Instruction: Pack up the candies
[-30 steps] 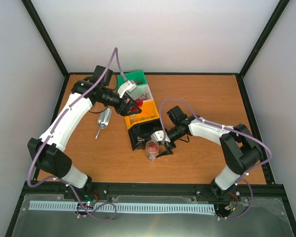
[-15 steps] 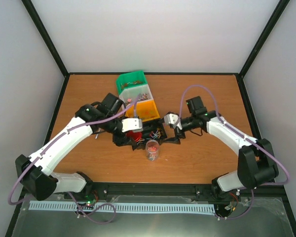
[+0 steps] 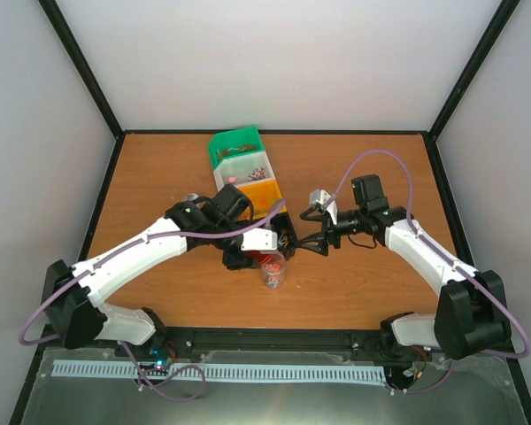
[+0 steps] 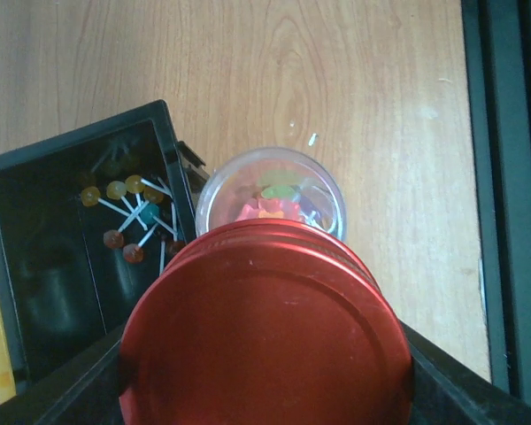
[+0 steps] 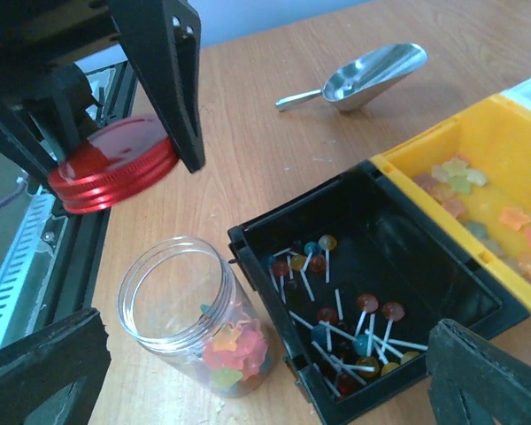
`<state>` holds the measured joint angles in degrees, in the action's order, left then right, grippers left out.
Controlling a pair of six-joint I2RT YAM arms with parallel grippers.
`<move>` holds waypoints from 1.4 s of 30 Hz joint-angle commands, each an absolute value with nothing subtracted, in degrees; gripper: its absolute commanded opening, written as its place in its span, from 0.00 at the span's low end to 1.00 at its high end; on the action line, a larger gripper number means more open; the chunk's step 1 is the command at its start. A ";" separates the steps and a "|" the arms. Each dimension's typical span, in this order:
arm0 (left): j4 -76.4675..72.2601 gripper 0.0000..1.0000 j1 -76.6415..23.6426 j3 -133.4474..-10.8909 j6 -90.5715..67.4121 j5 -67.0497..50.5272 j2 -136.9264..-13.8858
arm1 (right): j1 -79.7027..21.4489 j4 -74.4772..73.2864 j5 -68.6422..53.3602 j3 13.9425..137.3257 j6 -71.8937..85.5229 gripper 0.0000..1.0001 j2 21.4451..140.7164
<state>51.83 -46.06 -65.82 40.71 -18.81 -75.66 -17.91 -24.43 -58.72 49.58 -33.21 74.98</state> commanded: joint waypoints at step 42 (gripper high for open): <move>44.80 0.73 -51.59 -68.02 38.06 -15.46 -88.14 | -20.46 -19.63 -54.95 43.01 -23.66 0.96 73.82</move>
<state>44.82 -50.96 -65.84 38.59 -15.20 -87.29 -19.73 -20.84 -55.48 44.03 -24.36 74.98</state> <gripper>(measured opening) 0.728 0.965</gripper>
